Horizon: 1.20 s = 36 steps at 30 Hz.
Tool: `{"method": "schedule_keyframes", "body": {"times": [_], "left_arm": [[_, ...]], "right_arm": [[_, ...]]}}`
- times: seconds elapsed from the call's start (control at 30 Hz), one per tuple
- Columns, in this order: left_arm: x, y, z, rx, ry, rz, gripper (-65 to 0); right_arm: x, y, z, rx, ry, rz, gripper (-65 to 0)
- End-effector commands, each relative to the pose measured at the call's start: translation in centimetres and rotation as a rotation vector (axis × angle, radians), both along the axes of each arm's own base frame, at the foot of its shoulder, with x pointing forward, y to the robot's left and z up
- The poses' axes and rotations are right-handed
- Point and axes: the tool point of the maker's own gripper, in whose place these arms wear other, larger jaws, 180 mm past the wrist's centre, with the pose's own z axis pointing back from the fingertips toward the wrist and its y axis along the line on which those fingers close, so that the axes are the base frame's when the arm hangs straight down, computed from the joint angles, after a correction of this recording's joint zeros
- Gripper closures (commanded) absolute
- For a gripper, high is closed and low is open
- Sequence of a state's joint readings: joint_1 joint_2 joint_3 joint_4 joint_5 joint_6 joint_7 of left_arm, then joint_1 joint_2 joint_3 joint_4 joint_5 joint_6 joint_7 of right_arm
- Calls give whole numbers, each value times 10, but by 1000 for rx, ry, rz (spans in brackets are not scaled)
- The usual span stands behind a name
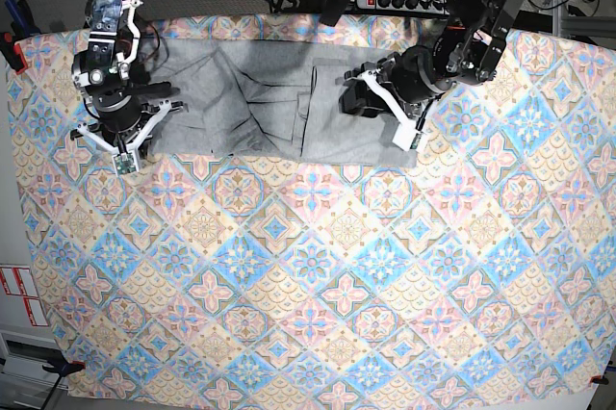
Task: Fold the T-shirt properly
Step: 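Push the folded end with the left gripper toward the strip's middle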
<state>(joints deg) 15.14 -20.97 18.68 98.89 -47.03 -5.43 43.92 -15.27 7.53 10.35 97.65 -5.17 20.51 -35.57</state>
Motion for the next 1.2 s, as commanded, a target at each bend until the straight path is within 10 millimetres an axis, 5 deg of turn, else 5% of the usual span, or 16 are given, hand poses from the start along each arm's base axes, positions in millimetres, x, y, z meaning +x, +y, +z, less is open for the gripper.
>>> {"method": "schedule_keyframes", "body": {"times": [0.0, 0.2, 0.37, 0.5, 0.67, 1.03, 1.17], "left_arm": [[-1, 2, -2, 12, -10, -2, -191], [-42, -22, -49, 118, 79, -133, -168], [-74, -50, -50, 99, 101, -257, -114], [-75, -52, -31, 92, 46, -302, -110], [-61, -28, -19, 134, -11, -294, -110], [9, 59, 1, 199, -94, 49, -114], [17, 76, 5, 215, -110, 96, -115]], "right_arm": [[10, -1, 14, -5, -54, 8, -11], [10, 0, 14, -2, -54, 9, -11], [11, 0, 15, -3, -57, 9, -11], [11, -1, 15, -4, -56, 6, -11], [10, -3, 15, -4, -54, 0, -14], [-11, -61, 19, -51, -45, -156, -15], [-22, -70, 11, -63, 25, -188, -107]]}}
